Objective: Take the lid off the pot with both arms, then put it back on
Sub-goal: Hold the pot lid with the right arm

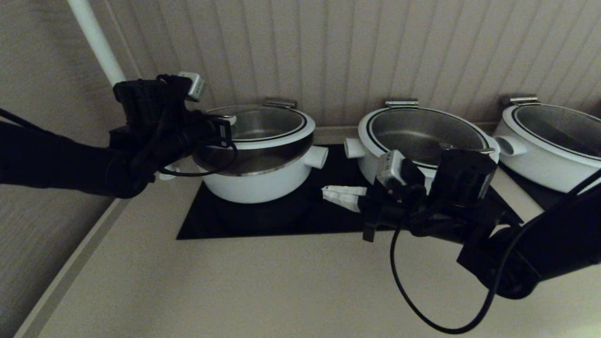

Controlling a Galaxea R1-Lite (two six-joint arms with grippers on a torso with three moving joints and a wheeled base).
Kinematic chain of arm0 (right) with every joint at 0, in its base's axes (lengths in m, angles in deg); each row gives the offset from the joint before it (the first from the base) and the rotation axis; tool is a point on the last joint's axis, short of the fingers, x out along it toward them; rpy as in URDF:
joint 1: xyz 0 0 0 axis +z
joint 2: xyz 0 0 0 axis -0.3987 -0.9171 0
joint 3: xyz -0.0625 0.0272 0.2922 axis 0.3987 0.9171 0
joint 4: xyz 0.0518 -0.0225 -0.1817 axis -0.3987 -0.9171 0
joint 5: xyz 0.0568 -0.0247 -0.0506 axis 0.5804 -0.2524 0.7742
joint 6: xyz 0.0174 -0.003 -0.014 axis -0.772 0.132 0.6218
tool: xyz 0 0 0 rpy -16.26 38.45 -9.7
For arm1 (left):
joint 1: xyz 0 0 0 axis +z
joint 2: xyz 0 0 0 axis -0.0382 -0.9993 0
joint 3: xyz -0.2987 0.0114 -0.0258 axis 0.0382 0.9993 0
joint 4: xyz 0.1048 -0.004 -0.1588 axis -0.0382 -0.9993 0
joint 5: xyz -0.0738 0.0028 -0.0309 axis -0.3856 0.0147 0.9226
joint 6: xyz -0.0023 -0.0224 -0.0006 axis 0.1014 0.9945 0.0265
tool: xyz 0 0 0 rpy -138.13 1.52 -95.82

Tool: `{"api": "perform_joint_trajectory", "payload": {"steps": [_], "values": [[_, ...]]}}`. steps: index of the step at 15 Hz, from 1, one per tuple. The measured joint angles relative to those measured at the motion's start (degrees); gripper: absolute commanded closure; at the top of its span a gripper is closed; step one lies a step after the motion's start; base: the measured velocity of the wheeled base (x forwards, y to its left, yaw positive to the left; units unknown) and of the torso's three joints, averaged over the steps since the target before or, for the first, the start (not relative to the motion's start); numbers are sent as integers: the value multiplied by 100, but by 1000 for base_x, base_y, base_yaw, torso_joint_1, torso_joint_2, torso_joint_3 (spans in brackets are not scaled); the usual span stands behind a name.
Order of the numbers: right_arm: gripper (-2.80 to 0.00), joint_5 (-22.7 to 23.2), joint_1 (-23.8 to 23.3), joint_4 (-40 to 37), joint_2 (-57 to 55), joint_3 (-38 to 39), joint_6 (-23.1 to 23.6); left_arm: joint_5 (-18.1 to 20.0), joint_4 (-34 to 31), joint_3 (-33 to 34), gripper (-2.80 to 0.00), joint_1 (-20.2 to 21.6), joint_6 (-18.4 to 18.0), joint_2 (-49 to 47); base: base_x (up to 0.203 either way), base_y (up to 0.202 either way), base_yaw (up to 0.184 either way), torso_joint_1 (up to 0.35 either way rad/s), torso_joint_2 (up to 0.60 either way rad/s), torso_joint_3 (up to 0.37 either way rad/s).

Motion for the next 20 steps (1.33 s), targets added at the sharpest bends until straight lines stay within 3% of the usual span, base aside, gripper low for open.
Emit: {"api": "perform_joint_trajectory", "payload": {"steps": [6, 14, 20], "values": [[0, -27, 107, 216, -350, -476, 14, -2, -11, -2, 0, -2, -3, -34, 0, 0, 0, 0, 0, 0], [0, -359, 229, 851, -864, -683, 22, 0, -4, -5, 0, 2, -3, -80, 0, 0, 0, 0, 0, 0], [0, -822, 223, 783, -1124, -994, 5, -5, -24, -113, 0, 5, -2, -111, 0, 0, 0, 0, 0, 0]]}}
